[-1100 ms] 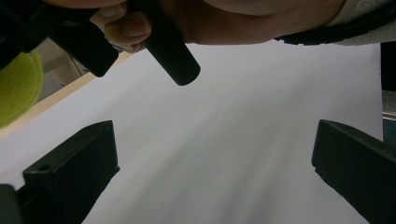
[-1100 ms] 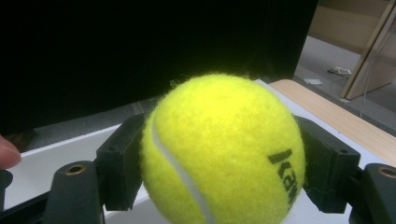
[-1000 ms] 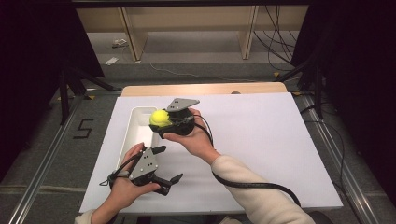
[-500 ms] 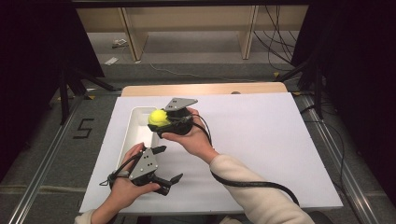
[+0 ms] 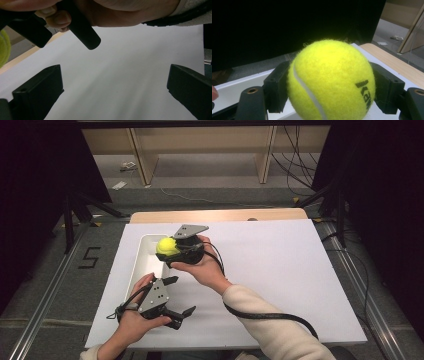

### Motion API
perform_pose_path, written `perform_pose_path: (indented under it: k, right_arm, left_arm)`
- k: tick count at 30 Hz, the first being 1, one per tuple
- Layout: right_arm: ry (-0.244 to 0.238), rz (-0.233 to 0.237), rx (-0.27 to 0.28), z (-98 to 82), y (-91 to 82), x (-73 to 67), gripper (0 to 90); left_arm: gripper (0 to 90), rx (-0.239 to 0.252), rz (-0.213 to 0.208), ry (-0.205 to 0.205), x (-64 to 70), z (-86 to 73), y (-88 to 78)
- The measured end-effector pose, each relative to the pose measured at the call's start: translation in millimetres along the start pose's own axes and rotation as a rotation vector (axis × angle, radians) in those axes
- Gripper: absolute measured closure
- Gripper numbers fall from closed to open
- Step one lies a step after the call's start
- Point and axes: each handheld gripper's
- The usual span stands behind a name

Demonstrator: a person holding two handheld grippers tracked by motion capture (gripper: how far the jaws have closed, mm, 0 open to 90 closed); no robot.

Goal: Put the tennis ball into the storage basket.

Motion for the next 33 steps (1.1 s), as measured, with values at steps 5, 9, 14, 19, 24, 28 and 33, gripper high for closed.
perform_pose_path:
  k: [5,9,14,19,24,28,33]
  right_arm:
    - [0.002,0.006,-0.003,1.6,1.3,-0.5,26.7]
    - [0.000,0.004,-0.001,1.4,2.6,-0.6,26.7]
    - [0.002,0.007,-0.006,0.9,3.6,-0.1,26.7]
    - [0.000,0.007,-0.004,1.9,5.1,0.1,26.7]
    - [0.000,0.013,-0.005,3.1,7.2,0.0,26.7]
    - [-0.001,0.015,-0.011,3.2,9.0,-0.3,26.7]
    - [0.001,0.018,-0.013,3.4,11.2,-0.3,26.7]
  left_arm:
    - [0.0,-0.001,0.000,0.001,0.0,-0.1,0.0]
    - [0.0,-0.001,-0.001,0.000,0.0,-0.1,0.0]
    - [0.0,-0.001,-0.001,0.000,0.3,-0.1,0.0]
    - [0.0,-0.002,-0.002,0.000,0.3,-0.2,0.1]
    - [0.0,-0.002,-0.002,0.000,0.4,-0.2,0.1]
    - [0.0,-0.002,-0.003,0.001,0.5,-0.2,0.0]
    - [0.0,-0.003,-0.003,0.002,0.7,-0.2,0.2]
Point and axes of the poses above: each handheld gripper's, and its own axes: y roughly forward along the jaws, z roughly out of its top, x roughly to its right, and after that the axes turned 13 degrees about z, right-handed
